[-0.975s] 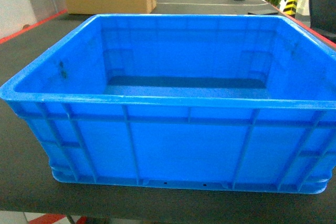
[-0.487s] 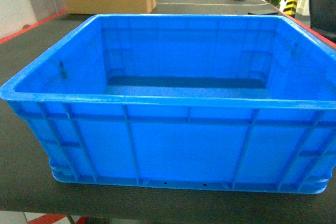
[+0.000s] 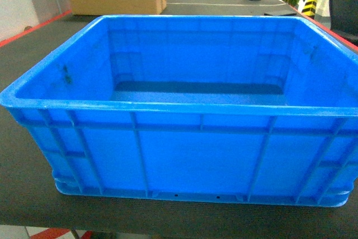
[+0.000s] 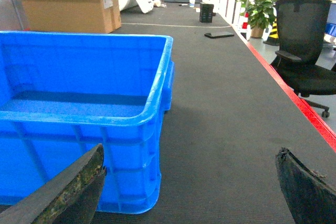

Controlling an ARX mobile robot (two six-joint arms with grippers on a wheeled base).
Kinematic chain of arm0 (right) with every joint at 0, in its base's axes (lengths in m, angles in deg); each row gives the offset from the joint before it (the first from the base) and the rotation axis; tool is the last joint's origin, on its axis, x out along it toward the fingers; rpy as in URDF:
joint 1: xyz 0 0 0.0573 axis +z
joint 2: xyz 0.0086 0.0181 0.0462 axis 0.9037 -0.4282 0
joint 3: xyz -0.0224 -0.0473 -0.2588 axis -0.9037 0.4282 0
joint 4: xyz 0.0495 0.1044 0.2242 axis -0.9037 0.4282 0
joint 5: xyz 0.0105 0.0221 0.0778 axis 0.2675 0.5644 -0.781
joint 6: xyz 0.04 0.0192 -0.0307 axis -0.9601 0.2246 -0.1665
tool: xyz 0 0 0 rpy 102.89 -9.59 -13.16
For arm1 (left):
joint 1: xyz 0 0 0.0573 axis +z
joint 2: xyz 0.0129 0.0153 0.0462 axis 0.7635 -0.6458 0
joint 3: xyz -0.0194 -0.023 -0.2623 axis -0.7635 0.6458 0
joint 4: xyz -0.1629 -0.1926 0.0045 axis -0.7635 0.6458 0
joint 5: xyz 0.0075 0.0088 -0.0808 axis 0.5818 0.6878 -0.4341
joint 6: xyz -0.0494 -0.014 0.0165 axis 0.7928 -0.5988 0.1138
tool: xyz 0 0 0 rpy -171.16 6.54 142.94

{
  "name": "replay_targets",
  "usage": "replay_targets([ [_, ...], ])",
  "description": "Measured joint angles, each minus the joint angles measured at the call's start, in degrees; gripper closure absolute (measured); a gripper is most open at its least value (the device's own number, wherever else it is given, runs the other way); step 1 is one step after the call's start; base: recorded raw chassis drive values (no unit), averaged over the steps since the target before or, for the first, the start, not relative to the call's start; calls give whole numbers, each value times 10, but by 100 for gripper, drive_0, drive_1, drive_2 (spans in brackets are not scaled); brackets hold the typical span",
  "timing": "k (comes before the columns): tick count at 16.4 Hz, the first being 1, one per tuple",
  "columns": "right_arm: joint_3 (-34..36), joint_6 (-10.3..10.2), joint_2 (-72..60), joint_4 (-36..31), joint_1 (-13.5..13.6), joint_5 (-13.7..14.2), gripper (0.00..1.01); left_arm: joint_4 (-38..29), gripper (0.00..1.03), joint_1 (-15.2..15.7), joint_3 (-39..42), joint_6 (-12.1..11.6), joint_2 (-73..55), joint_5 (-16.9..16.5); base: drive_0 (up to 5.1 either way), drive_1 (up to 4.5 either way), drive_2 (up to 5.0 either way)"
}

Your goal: Place box next to blue box on left shelf

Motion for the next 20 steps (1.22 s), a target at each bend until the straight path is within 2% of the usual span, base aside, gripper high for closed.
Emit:
replay_targets([
  [6, 0, 0, 0, 0, 0, 0, 3, 0, 5, 0, 0, 0, 0, 0, 0, 0, 0],
  [7, 0, 0, 0, 0, 0, 0, 3, 4, 5, -19, 0, -3, -4, 51, 0, 0, 0],
  [8, -1, 0, -2, 12, 7, 21, 3, -1, 5, -64, 0, -4, -16, 140, 0, 0, 0],
  [9, -5, -1, -21, 31, 37, 89, 3, -8, 5, -71, 0, -4, -19, 185, 0, 0, 0],
  [10, -6, -1, -24, 26, 41, 115, 3, -26, 5, -64, 0, -4, -25, 198, 0, 0, 0],
  [11, -7, -4, -37, 10, 42, 122, 3, -52, 5, -64, 0, -5, -48, 197, 0, 0, 0],
  [12, -13, -7, -74, -21, 45, 120, 3, -91, 5, -59, -3, -5, -88, 182, 0, 0, 0],
  [13, -35, -7, -137, -74, 49, 108, 3, -150, 5, -51, -18, -6, -156, 169, 0, 0, 0],
  [15, -132, -6, -296, -153, 49, 84, 3, -285, 5, -43, -114, -5, -346, 142, 0, 0, 0],
  [16, -188, -5, -382, -150, 50, 77, 3, -328, 5, -44, -167, -6, -443, 126, 0, 0, 0],
  [17, -241, -4, -471, -134, 56, 72, 3, -329, 5, -49, -214, -4, -525, 112, 0, 0, 0],
  [18, -308, -16, -591, -122, 56, 67, 3, -307, 5, -56, -286, -3, -653, 104, 0, 0, 0],
  [20, -366, -33, -687, -116, 56, 59, 3, -276, 5, -64, -348, 11, -744, 99, 0, 0, 0],
])
